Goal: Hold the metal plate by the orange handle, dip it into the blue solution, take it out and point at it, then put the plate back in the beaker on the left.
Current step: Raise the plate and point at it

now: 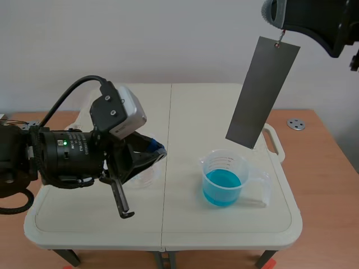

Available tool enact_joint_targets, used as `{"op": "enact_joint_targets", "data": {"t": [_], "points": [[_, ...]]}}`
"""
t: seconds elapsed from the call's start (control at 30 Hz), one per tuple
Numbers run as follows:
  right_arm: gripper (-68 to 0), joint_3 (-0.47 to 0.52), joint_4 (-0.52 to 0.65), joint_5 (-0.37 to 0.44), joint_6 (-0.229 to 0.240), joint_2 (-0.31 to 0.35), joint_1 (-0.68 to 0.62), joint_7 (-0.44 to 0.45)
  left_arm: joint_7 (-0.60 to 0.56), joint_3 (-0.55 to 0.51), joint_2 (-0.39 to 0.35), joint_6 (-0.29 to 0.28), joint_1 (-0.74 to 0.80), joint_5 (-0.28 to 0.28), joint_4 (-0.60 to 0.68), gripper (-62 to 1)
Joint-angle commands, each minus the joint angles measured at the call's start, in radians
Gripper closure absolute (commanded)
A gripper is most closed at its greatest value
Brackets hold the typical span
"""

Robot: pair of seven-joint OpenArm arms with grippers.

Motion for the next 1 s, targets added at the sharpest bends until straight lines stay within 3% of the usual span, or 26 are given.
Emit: {"op": "enact_joint_targets", "data": {"t": [0.0, 0.57, 0.97], "points": [[-1.1, 0.005, 0.012, 0.024, 0.008, 0.003, 0.009, 0.014, -0.014, 0.005, 0.029, 0.002, -0.027, -0.010, -0.006, -4.9], [-1.1, 0.005, 0.012, 0.024, 0.008, 0.003, 0.009, 0.015, 0.027, 0.129, 0.161, -0.025, -0.224, -0.010, -0.162, -4.9], [-1.1, 0.005, 0.012, 0.024, 0.008, 0.003, 0.009, 0.014, 0.027, 0.129, 0.180, -0.109, -0.241, -0.010, -0.162, -4.9]]}}
